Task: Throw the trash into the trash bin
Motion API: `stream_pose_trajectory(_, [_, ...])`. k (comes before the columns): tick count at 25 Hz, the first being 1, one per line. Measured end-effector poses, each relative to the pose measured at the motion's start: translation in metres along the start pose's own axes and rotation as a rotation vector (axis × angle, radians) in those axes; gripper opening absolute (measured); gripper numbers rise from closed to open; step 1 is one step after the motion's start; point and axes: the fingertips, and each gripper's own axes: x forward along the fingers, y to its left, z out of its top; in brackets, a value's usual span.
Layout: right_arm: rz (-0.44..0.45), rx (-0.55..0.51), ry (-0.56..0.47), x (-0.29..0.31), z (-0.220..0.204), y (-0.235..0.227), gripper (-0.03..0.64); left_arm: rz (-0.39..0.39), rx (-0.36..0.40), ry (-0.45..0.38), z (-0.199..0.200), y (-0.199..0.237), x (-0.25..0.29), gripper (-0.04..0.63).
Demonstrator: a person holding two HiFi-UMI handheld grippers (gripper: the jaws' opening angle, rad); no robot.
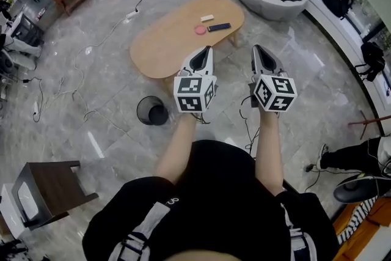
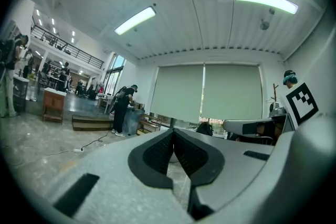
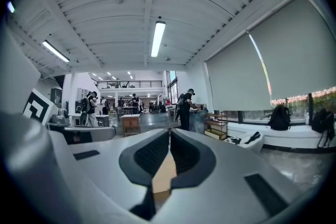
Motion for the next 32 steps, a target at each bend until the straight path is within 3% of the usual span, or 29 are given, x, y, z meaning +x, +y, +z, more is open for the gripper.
stream_pose_trajectory(9, [0.04, -0.046, 0.033, 0.028, -0.017, -0.001, 0.012, 0.031, -0.031, -0.022, -0.008, 0.03, 0.02, 0.006])
stream_pose_trajectory(15, [0.006, -0.064, 0.032, 0.063, -0.028, -0.039, 0.012, 0.041, -0.051, -0.021, -0.026, 0.056, 0.071, 0.006])
stream_pose_trajectory(18, [-0.034, -0.141, 0.033, 0.094, -0.024, -0.052, 0.012, 0.037, -0.039, -0.014, -0.023, 0.07, 0.103, 0.006])
stream_pose_trajectory(22, [0.027, -0.238, 0.009, 0.147, -0.016, -0.042, 0.012, 0.038, -0.02, 0.002, -0.016, 0.092, 0.156, 0.006])
stream_pose_trajectory(32, [0.002, -0.123, 0.024, 0.316, -0.004, -0.1, 0.012, 0.011, 0.039, 0.087, 0.008, 0.175, 0.31, 0.006])
